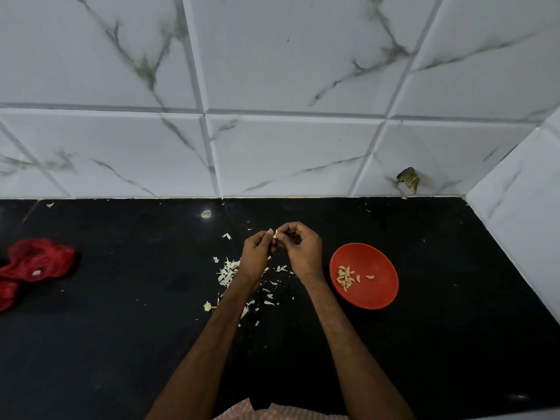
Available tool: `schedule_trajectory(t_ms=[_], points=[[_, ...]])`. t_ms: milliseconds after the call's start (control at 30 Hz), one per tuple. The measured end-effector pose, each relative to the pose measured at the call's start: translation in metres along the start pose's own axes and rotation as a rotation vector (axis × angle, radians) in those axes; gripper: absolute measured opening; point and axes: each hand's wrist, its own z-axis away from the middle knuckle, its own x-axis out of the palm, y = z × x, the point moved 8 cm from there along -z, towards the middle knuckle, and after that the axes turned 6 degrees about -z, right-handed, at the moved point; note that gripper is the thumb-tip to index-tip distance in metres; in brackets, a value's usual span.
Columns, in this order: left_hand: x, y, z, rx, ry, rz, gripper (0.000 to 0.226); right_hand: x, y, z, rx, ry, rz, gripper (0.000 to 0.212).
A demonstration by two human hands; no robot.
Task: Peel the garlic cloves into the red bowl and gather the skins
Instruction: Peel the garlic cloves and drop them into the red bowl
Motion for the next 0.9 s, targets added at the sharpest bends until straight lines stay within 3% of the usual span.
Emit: schedule_trajectory(t_ms=[367, 567, 733, 867, 900], points=[[-0.007, 0.000, -0.004, 0.105, 0.055, -0.194, 0.034, -0.005, -0.002, -0.002, -0.010, 0.035, 0.051, 0.027], [-0.016, 0.005, 0.002, 0.216, 0.167, -0.484, 0.035, -0.002, 0.001, -0.006, 0.057, -0.026, 0.164, 0.030], [-0.025, -0.002, -0.003, 0.193, 0.224, -0.310, 0.030, -0.003, 0.002, -0.006, 0.069, -0.010, 0.105, 0.031], [-0.031, -0.013, -0.007, 0.122, 0.212, -0.295, 0.006, -0.009, 0.008, -0.006, 0.117, 0.039, -0.001, 0.033], [-0.031, -0.016, -0.008, 0.115, 0.198, -0.313, 0.009, -0.010, 0.010, -0.006, 0.118, 0.046, -0.010, 0.032]])
